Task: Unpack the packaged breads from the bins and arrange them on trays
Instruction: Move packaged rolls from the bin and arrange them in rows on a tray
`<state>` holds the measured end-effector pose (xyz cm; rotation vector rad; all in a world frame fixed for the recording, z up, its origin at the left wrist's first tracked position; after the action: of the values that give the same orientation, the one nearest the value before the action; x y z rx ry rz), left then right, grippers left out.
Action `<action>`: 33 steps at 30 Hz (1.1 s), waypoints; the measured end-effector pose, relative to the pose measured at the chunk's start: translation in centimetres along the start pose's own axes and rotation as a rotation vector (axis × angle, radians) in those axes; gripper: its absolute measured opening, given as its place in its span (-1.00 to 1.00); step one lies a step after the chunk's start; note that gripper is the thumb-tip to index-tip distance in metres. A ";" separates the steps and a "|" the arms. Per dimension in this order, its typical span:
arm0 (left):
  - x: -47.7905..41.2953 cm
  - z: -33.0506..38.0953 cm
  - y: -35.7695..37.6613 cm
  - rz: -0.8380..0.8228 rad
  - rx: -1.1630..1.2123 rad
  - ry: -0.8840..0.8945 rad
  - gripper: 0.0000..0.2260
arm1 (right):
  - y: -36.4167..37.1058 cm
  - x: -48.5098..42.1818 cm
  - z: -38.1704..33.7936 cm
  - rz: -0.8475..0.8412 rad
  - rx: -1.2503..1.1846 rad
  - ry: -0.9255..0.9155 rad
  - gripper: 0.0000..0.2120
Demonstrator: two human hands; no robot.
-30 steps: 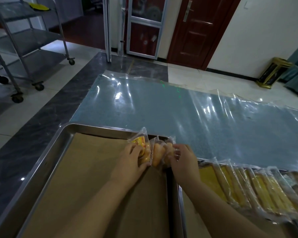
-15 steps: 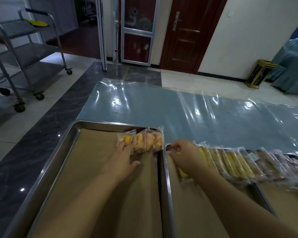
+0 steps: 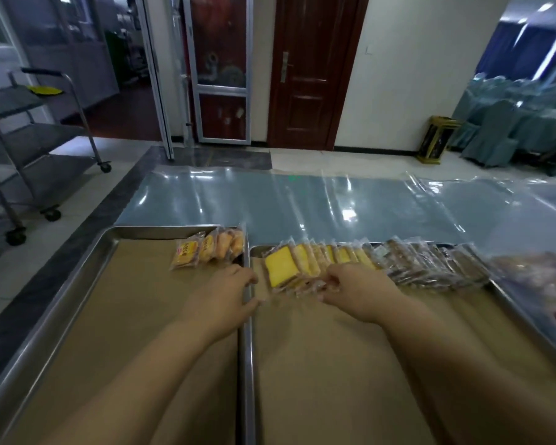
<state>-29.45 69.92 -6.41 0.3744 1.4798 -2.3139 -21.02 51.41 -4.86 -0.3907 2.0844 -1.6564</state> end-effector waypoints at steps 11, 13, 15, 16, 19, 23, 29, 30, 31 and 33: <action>4.8 19.3 3.0 -0.039 -0.224 0.159 -0.70 | -9.8 13.5 14.7 0.037 0.103 -0.007 -0.53; 5.0 22.5 3.8 -0.053 -0.247 0.201 -0.69 | -11.4 15.3 17.3 0.062 0.107 -0.002 -0.54; 5.0 25.4 4.6 -0.068 -0.254 0.241 -0.68 | -12.9 16.7 19.7 0.081 0.126 -0.006 -0.55; 4.9 26.8 4.9 -0.072 -0.260 0.262 -0.68 | -13.8 17.3 20.9 0.093 0.144 -0.007 -0.56; 3.8 30.7 5.9 -0.050 -0.292 0.325 -0.66 | -16.7 18.5 24.5 0.175 0.159 -0.003 -0.65; 1.2 35.6 7.8 -0.035 -0.294 0.403 -0.67 | -20.3 18.9 29.1 0.321 0.170 -0.013 -0.77; -4.7 42.3 11.4 0.068 -0.263 0.476 -0.71 | -23.1 17.6 38.2 0.328 0.246 -0.001 -0.77; -5.9 43.3 12.2 0.076 -0.246 0.476 -0.70 | -23.5 17.1 40.0 0.327 0.251 0.010 -0.77; -7.0 44.4 13.1 0.079 -0.229 0.474 -0.69 | -24.0 16.5 41.8 0.324 0.254 0.025 -0.77; -9.2 46.6 15.1 0.066 -0.202 0.479 -0.67 | -24.6 15.3 45.4 0.305 0.271 0.063 -0.78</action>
<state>-15.74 23.30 4.41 0.9529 1.8641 -2.0853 -12.47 -0.13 8.25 0.0654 1.8189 -1.7460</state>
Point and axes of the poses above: each hand's wrist, its own x-axis away from the middle knuckle, its own y-axis out of the palm, z = x × y, the point moved 8 cm from there along -x, towards the middle knuckle, and after that the axes turned 15 degrees about z, right-handed, at the moved point
